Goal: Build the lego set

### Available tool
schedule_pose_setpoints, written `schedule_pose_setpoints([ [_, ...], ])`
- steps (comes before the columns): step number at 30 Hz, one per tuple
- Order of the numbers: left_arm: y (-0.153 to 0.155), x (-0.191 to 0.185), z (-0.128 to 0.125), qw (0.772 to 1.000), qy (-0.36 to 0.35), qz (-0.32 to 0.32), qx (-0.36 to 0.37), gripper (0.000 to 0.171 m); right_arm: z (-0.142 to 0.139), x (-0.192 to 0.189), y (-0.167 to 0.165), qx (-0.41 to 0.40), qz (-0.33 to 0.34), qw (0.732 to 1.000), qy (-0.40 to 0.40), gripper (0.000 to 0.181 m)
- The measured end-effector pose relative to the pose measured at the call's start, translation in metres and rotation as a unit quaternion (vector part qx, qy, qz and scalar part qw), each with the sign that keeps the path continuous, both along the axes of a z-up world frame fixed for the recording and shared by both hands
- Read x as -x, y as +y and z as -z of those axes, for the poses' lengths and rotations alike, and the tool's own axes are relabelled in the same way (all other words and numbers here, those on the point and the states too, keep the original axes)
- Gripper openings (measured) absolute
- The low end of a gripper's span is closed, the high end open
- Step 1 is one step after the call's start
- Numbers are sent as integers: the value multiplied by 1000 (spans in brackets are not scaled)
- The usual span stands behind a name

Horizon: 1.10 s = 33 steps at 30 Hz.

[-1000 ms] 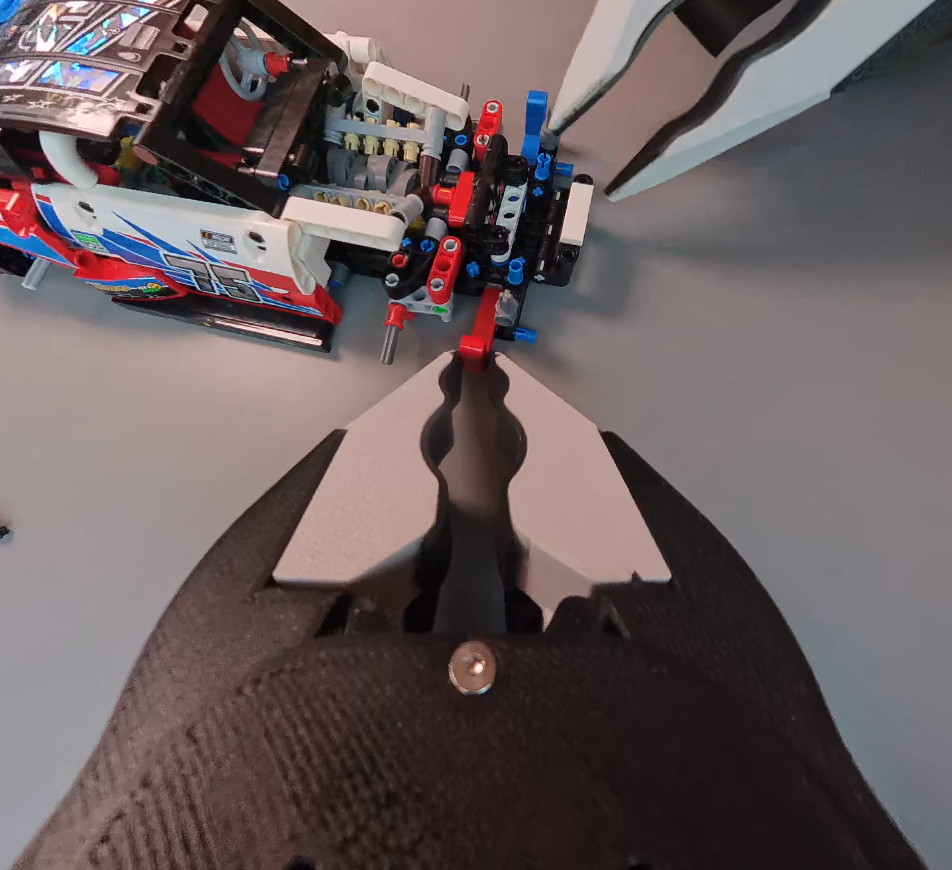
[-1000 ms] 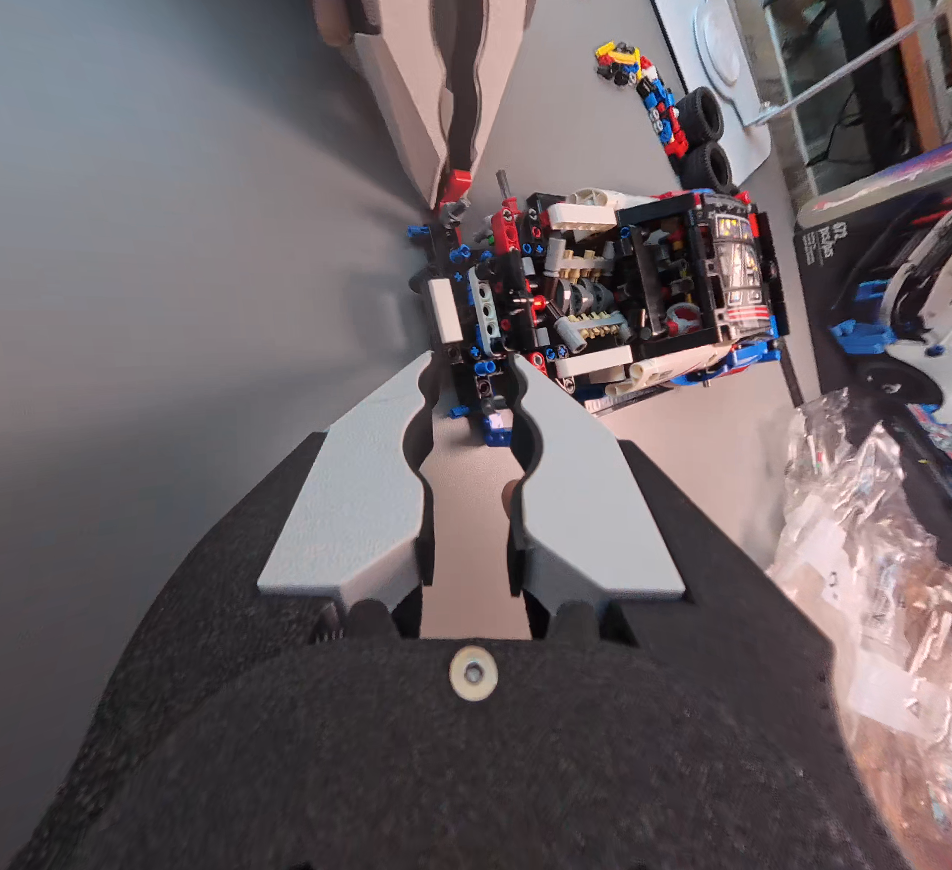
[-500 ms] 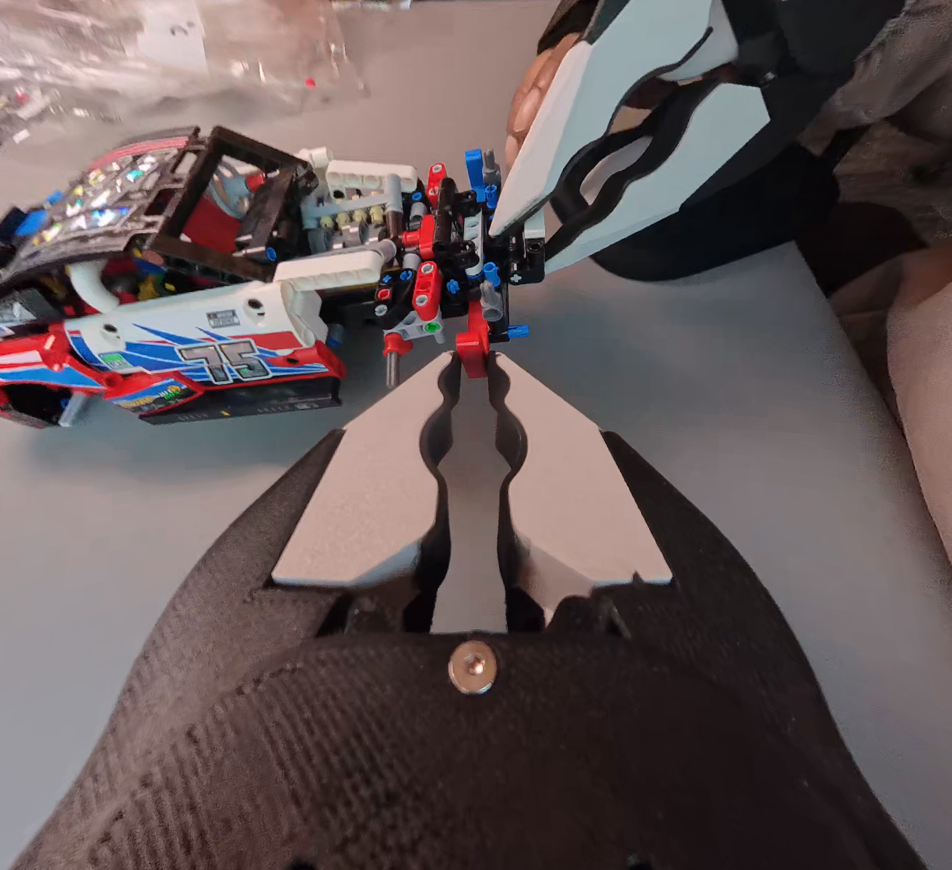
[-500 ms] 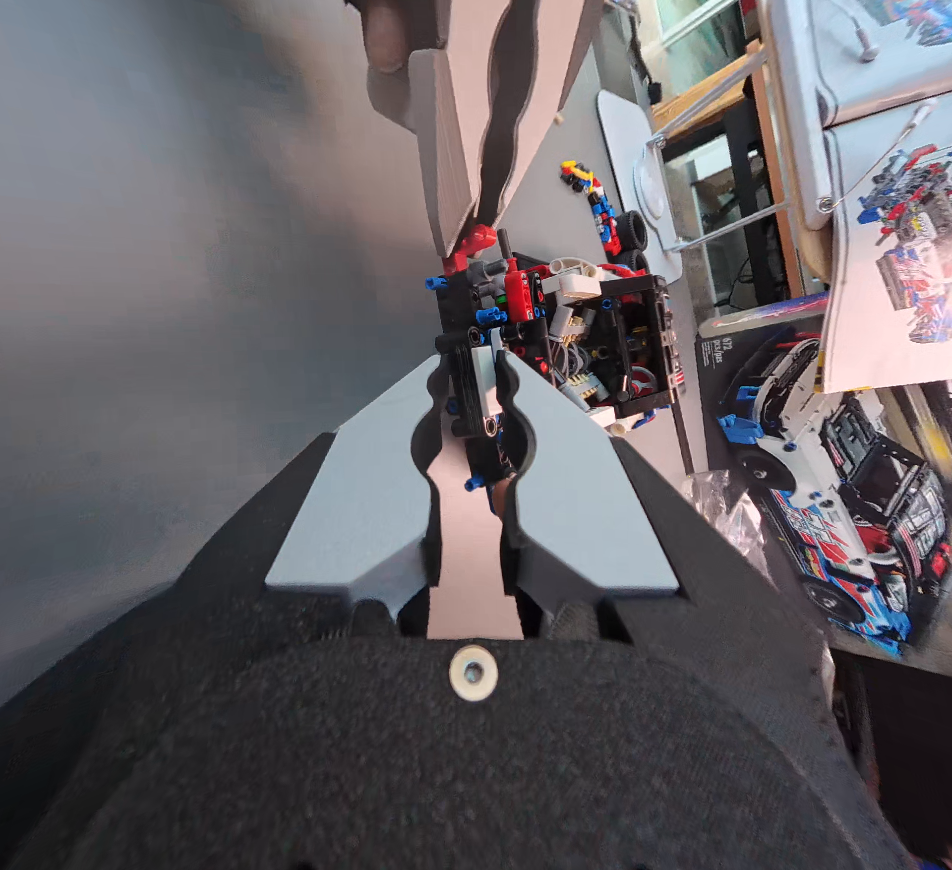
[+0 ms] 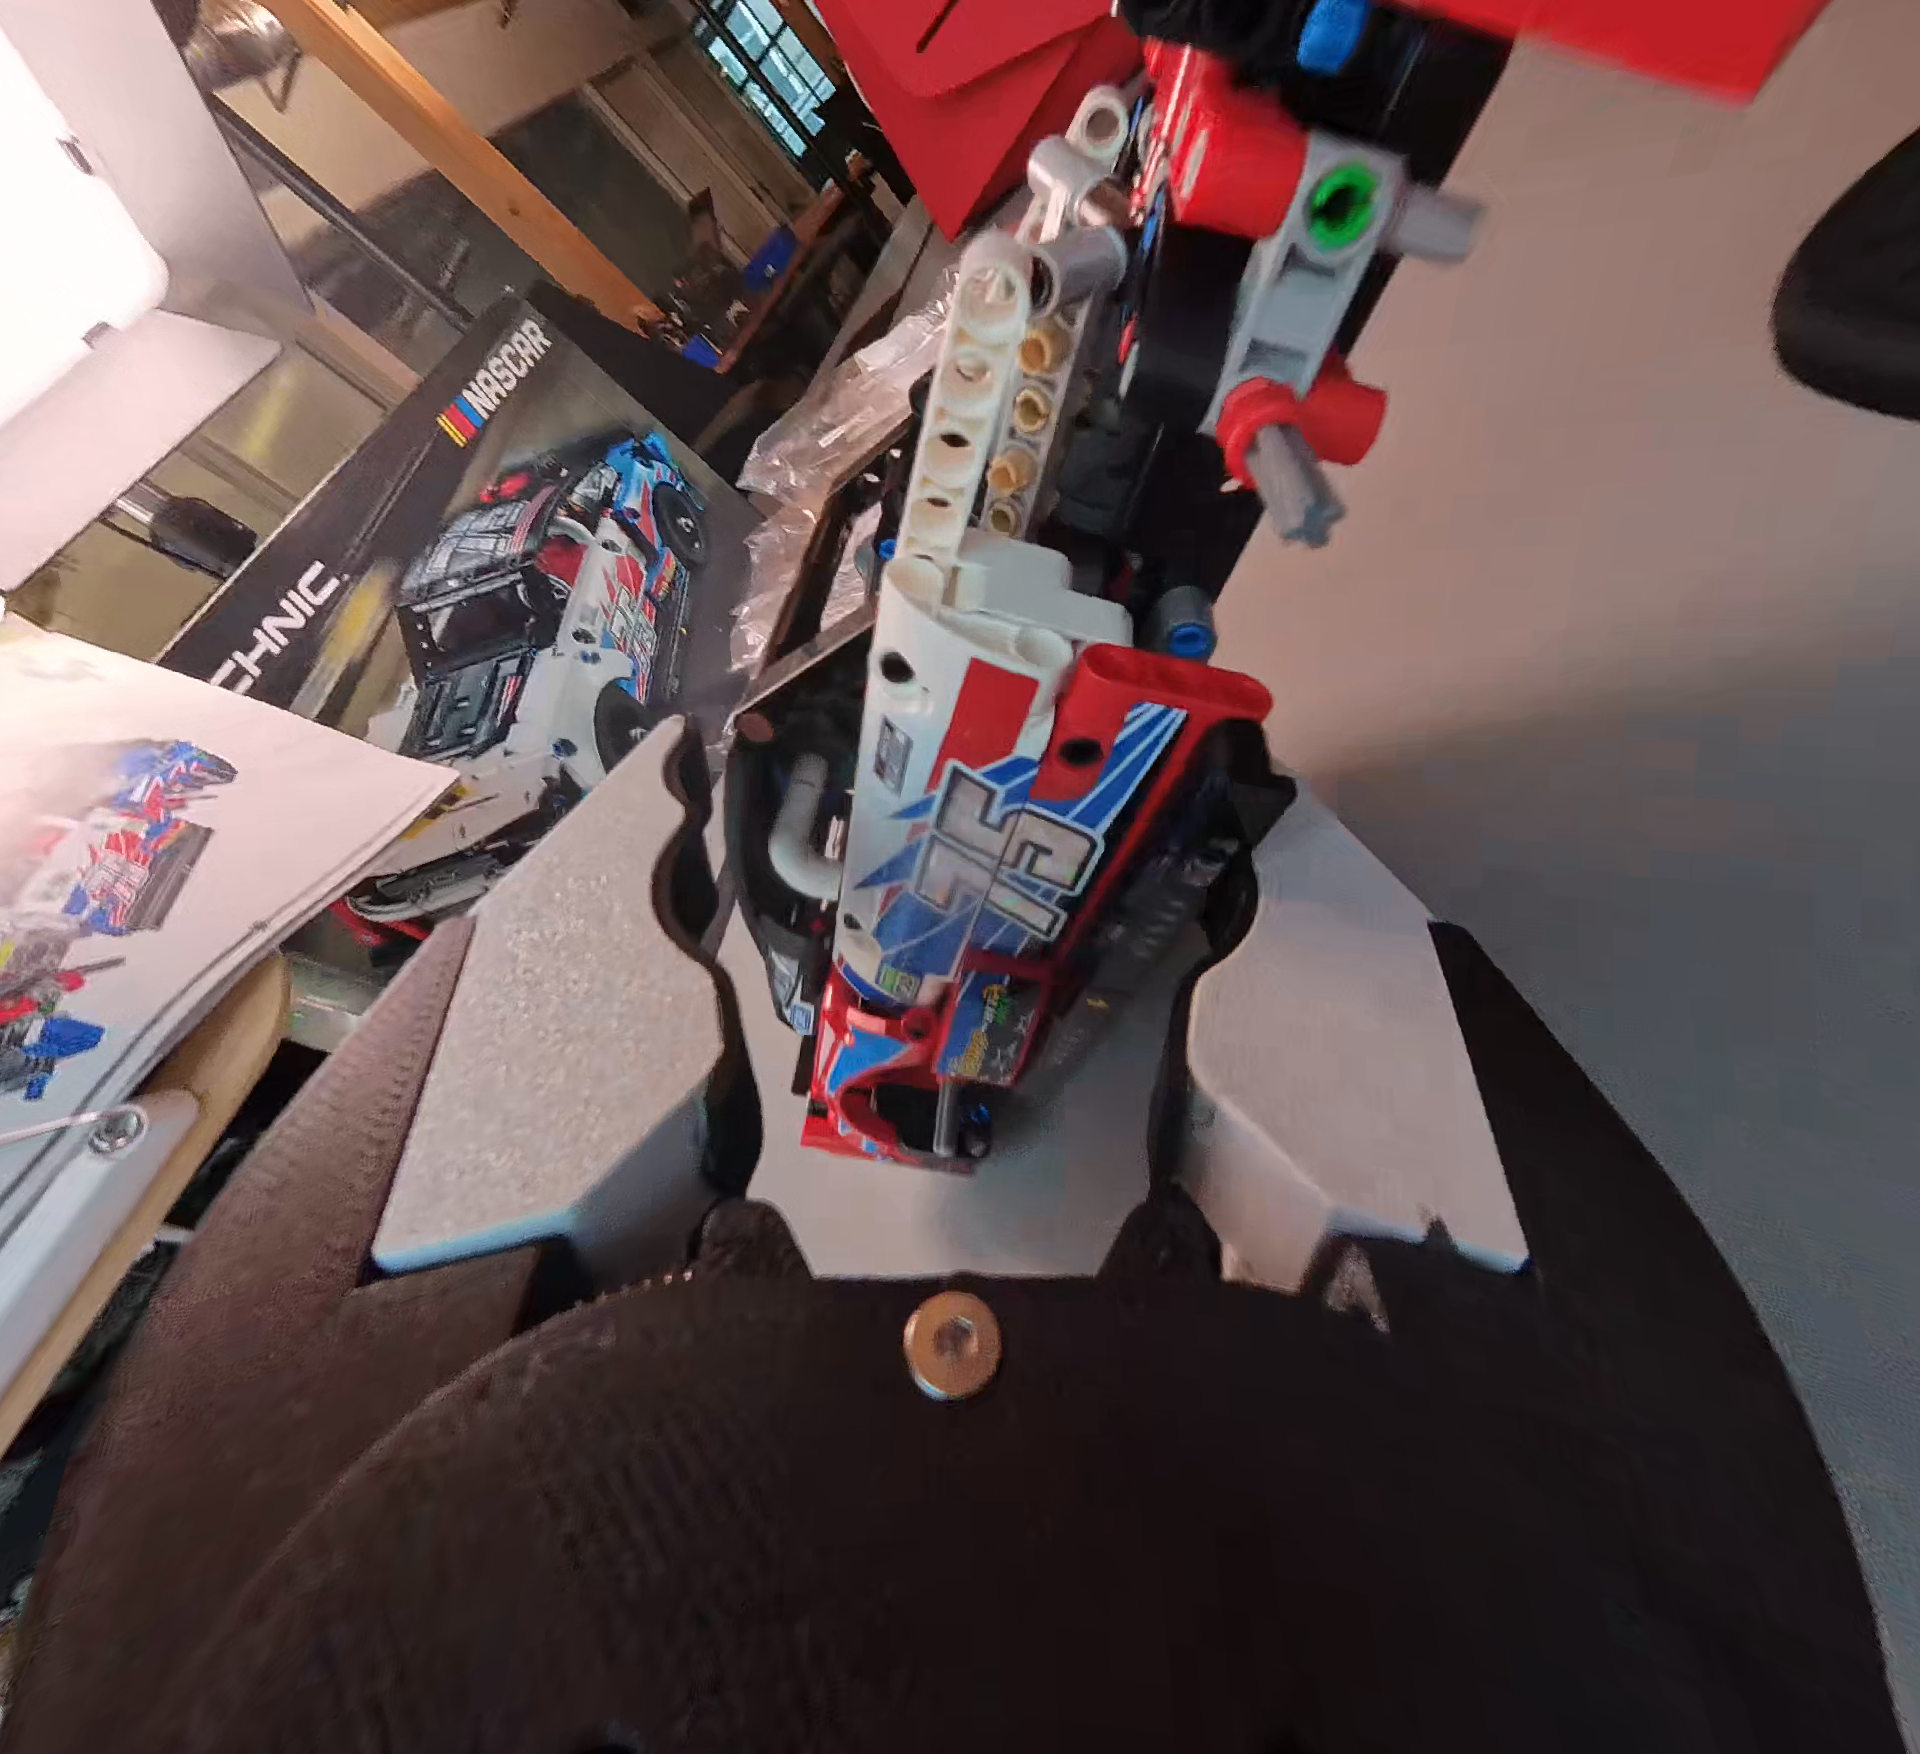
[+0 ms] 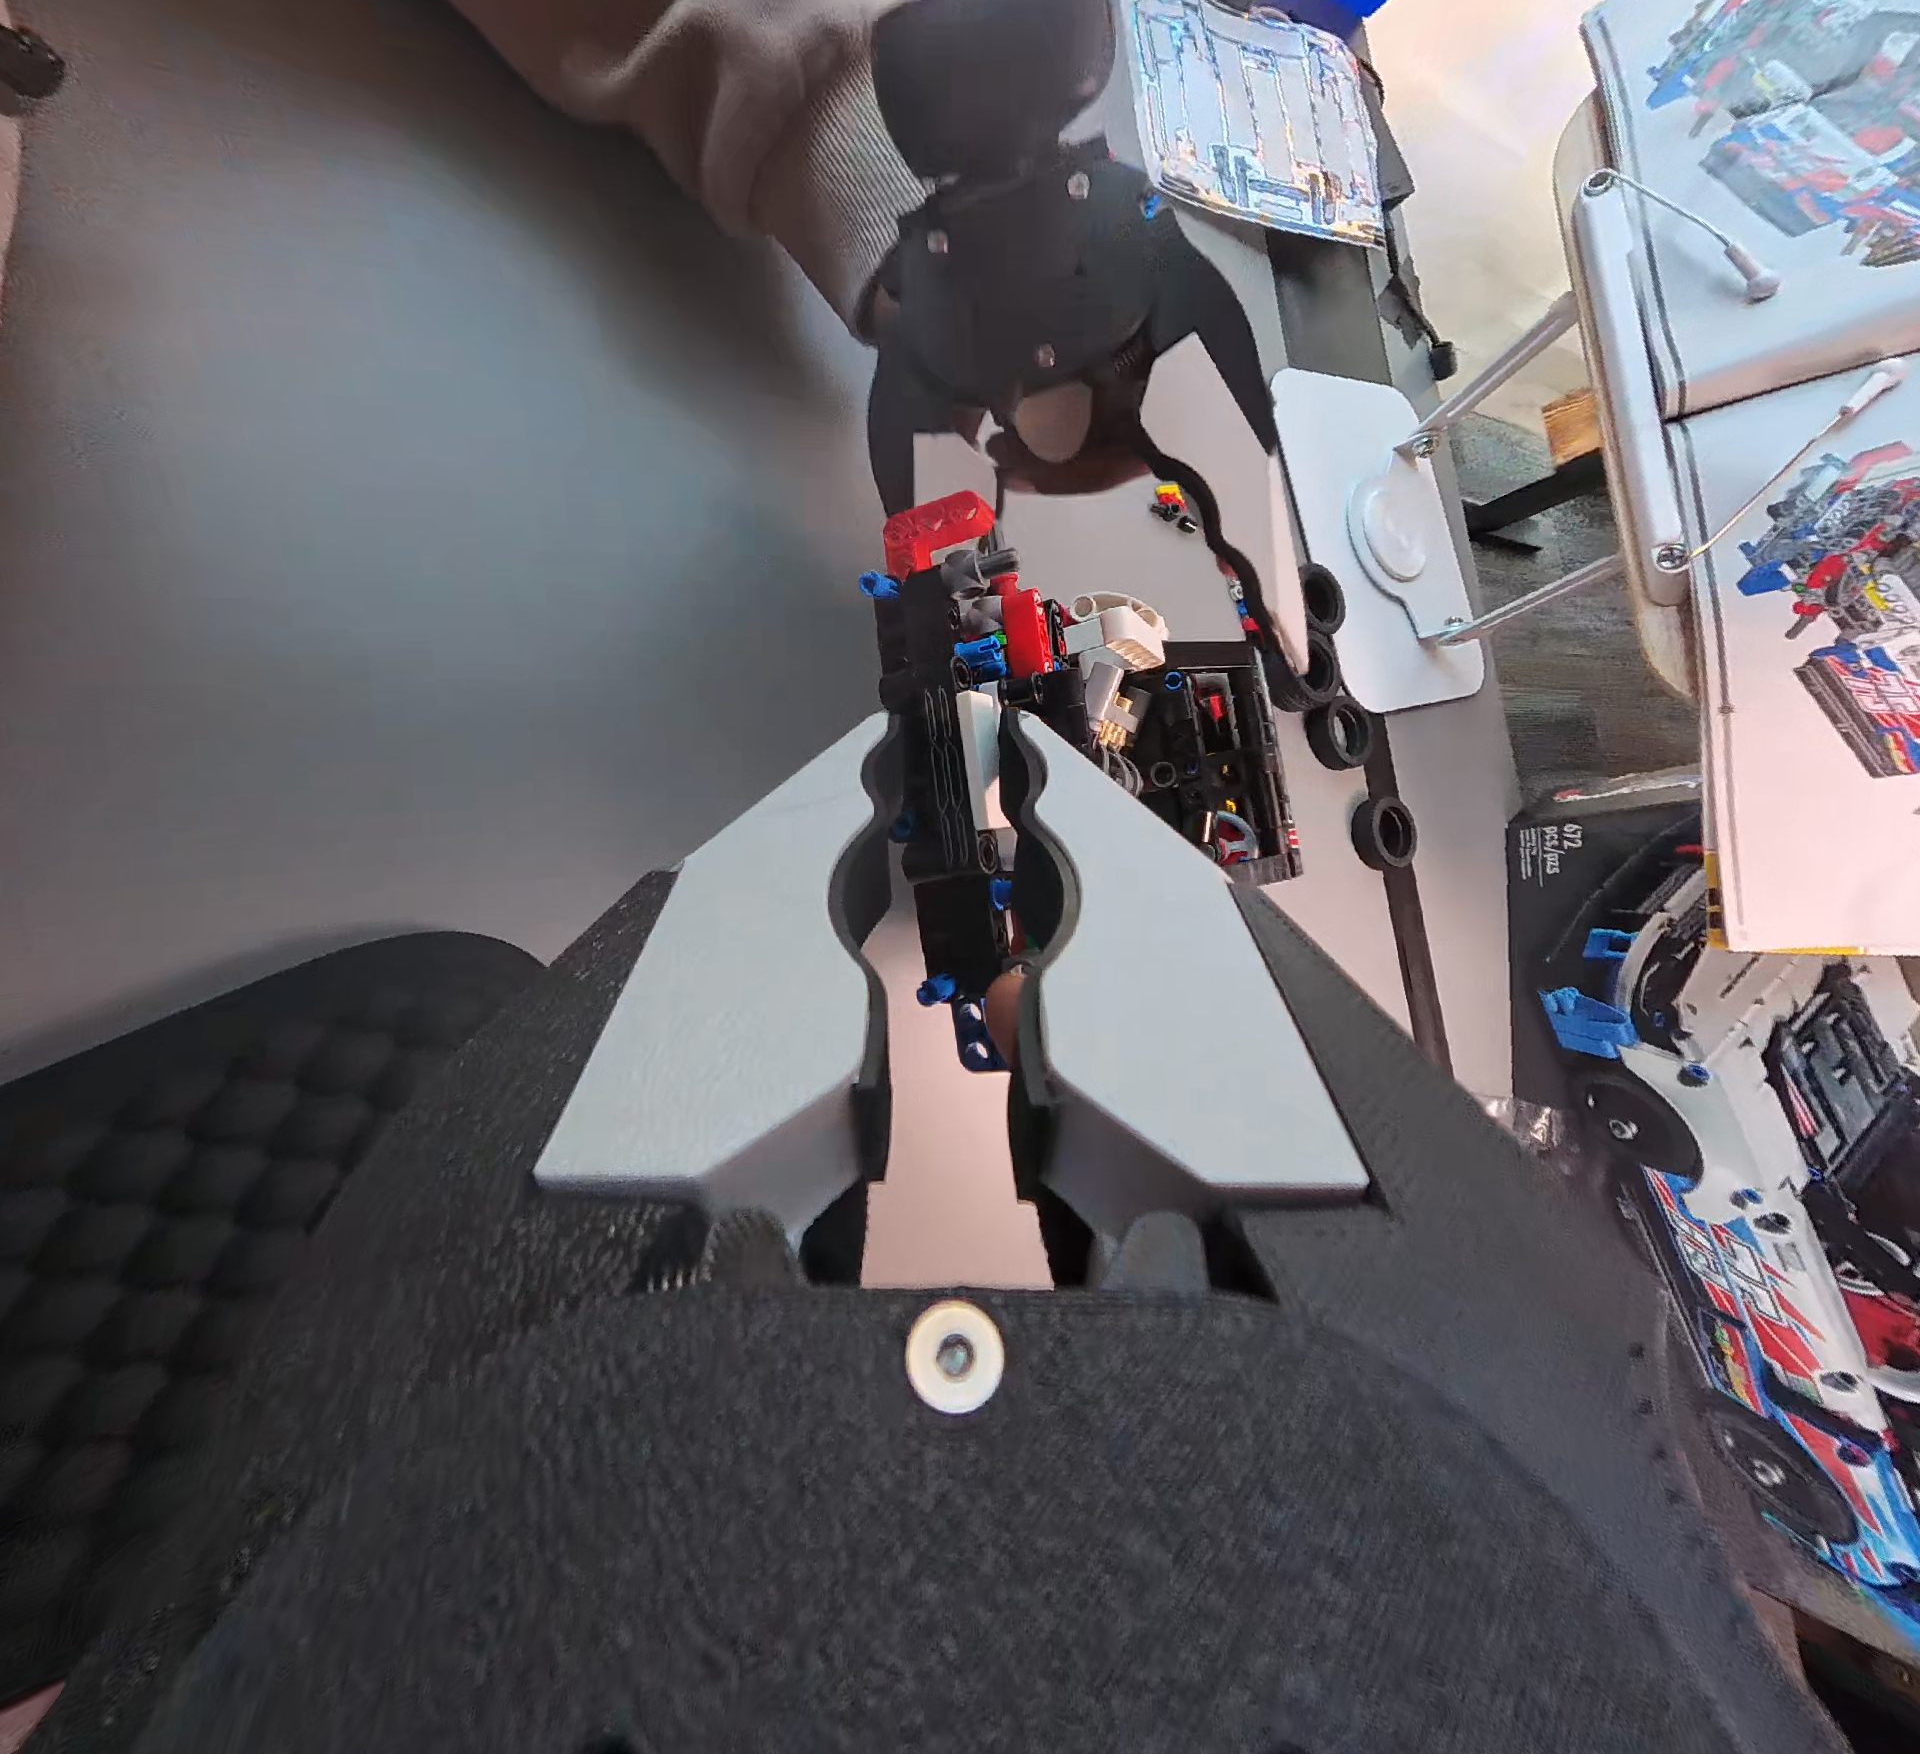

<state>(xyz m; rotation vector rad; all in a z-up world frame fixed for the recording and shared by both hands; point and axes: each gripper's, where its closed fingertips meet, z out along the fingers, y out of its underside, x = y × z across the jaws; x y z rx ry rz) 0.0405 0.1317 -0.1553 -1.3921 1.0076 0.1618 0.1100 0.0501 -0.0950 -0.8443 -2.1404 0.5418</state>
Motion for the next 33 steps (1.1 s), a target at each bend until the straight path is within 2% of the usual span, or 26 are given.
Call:
schedule_pose_setpoints([
  [5,9,-12,-9,999,28,-1,-36,83,-9,-11,8,22,1,1000,8,15],
  [9,-6,-7,-23,997,59,-29,-47,72,-14,-19,10,48,5,997,59,17],
  [14,-30,4,-23,989,120,-82,-14,70,-11,-24,10,37,26,989,139,18],
  [19,-46,11,-20,975,169,-141,27,69,-11,-29,-4,-38,57,978,199,34],
  [23,-58,4,-16,968,188,-164,37,69,7,-19,-9,-97,96,974,181,51],
  [24,-60,1,-15,966,192,-168,39,69,11,-16,-8,-106,95,973,182,49],
  [27,-67,-3,-15,964,194,-180,41,69,10,-10,-18,-119,70,969,203,26],
  [33,-76,-4,-13,964,200,-174,30,69,16,-10,-29,-84,39,979,181,24],
])
